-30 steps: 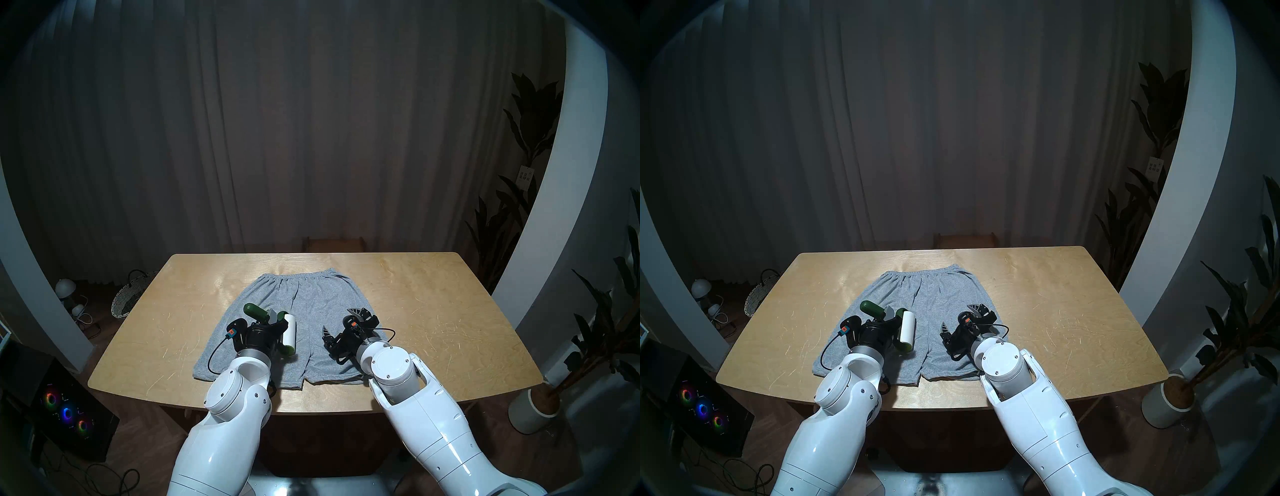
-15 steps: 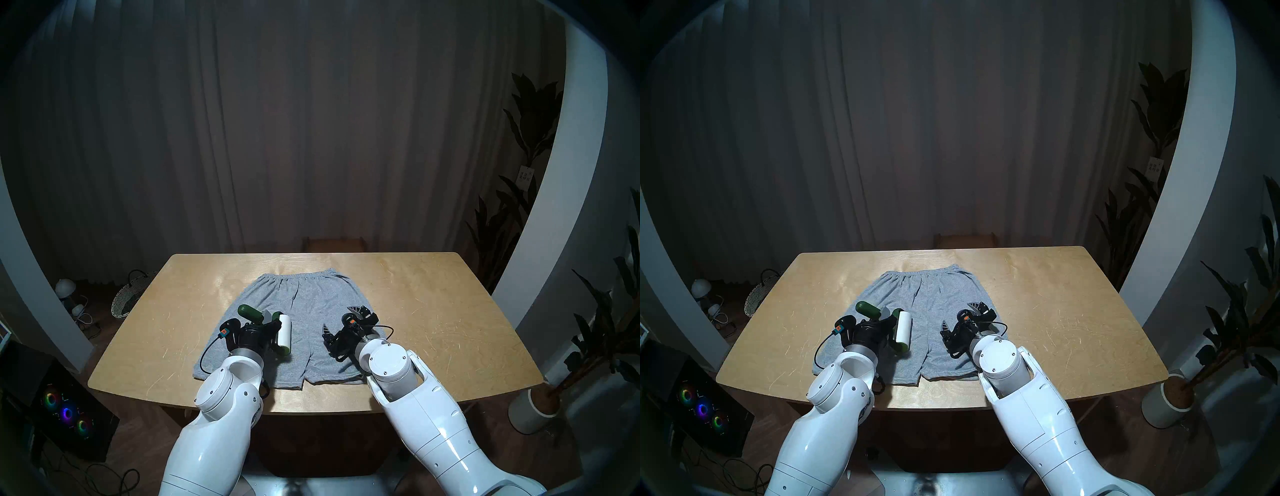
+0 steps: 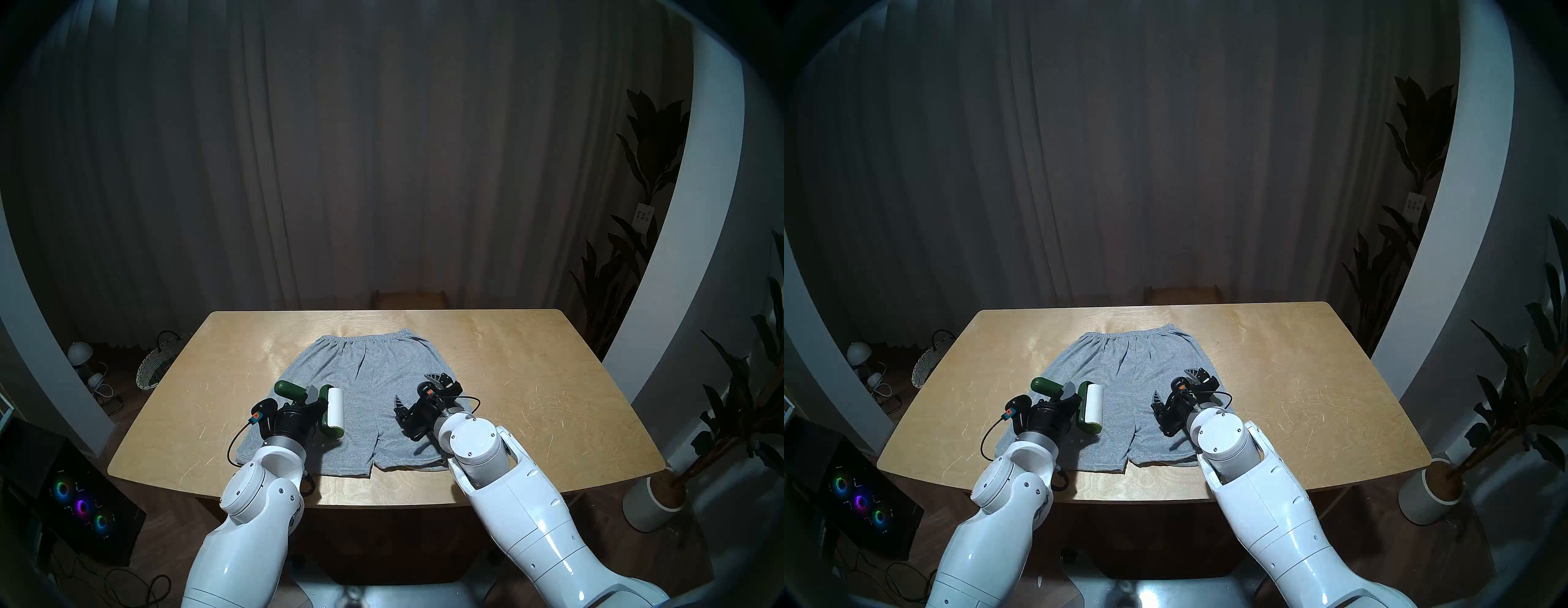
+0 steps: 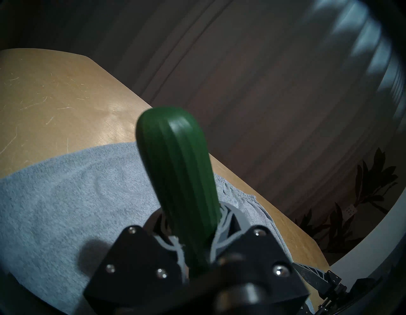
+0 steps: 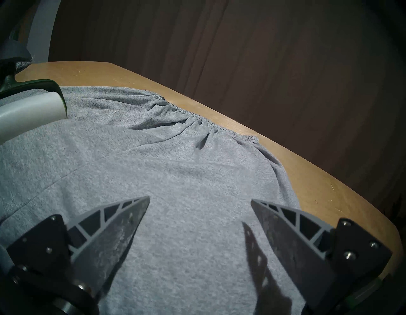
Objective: Remove lint and debris from pants with a lint roller
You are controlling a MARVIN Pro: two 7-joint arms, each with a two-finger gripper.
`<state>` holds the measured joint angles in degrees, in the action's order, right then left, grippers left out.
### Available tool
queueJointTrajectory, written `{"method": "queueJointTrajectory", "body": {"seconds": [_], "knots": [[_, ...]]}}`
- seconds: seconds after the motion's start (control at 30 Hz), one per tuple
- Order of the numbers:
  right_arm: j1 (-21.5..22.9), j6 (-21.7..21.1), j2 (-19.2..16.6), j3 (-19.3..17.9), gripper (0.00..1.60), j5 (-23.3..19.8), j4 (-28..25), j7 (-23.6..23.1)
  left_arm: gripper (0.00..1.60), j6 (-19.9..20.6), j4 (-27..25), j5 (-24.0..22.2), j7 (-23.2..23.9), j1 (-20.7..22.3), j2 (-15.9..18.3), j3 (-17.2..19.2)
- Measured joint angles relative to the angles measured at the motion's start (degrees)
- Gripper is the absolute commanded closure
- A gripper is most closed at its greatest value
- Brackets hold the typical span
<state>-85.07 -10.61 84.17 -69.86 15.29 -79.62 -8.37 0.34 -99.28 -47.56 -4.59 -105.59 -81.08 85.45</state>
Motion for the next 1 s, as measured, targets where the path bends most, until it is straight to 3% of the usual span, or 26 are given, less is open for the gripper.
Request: {"method": "queueJointTrajectory", "body": {"seconds": [1.0], "knots": [[0.0, -0.18, 0.19, -0.99, 0.0, -0.83, 0.55, 2.6, 1.6, 0.42, 3.4, -3.33, 2.62, 1.88, 3.78, 5.23]]}}
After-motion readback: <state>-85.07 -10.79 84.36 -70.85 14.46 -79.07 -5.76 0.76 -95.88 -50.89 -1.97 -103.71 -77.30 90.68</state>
